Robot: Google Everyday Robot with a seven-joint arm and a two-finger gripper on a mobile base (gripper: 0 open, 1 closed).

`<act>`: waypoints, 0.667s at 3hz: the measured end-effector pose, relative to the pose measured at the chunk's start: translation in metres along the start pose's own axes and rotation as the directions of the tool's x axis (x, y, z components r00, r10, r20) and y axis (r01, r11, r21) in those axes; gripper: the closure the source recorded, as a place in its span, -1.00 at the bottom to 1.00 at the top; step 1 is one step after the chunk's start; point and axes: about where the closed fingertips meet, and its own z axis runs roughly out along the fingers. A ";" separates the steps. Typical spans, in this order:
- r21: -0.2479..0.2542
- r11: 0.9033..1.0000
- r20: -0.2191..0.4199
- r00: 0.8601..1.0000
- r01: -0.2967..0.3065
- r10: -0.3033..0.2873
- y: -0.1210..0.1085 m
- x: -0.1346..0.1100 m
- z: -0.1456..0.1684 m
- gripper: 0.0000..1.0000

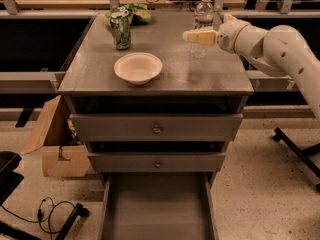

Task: Place water bottle into bottom drawer

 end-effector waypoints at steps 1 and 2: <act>-0.004 1.000 0.016 1.000 -0.007 0.007 0.000 0.002 0.018 -0.71; -0.005 1.000 0.017 1.000 -0.007 0.008 0.000 0.002 0.019 -0.25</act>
Offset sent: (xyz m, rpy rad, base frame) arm 0.0120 0.0084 -0.0028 0.0128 -0.0068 0.0038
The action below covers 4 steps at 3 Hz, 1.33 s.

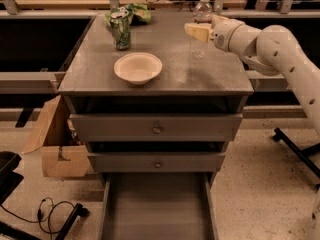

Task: Place water bottle into bottom drawer

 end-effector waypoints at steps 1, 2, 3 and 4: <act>0.000 1.000 0.000 1.000 0.000 0.000 0.000 0.000 0.000 0.22; 0.000 1.000 0.000 1.000 0.000 0.000 0.000 0.000 0.000 0.68; 0.000 1.000 0.000 1.000 0.000 0.000 0.000 0.000 0.000 1.00; -0.026 0.999 -0.007 0.999 0.043 -0.043 0.012 -0.035 -0.017 1.00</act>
Offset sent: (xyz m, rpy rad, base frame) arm 0.0000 0.0000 0.0000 0.0000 0.0000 0.0000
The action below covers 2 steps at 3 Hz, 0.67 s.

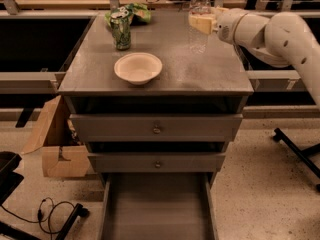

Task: Place water bottle into bottom drawer

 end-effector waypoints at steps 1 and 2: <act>-0.033 0.997 -0.017 0.997 0.076 -0.077 0.028 -0.055 -0.052 1.00; -0.090 0.978 -0.082 0.978 0.186 -0.193 0.063 -0.086 -0.126 1.00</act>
Offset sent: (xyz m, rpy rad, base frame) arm -0.2507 -0.0479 0.1137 -0.3972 -0.0295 0.1328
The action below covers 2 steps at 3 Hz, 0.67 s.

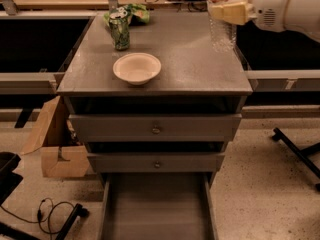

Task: Place water bottle into bottom drawer

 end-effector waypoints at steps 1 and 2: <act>-0.067 0.994 -0.086 0.992 0.090 -0.096 0.019 0.001 -0.059 1.00; -0.163 0.978 -0.174 0.971 0.133 -0.161 0.032 0.011 -0.098 1.00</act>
Offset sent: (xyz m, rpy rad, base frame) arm -0.1616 -0.0741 -0.0304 -0.4245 0.2320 0.2649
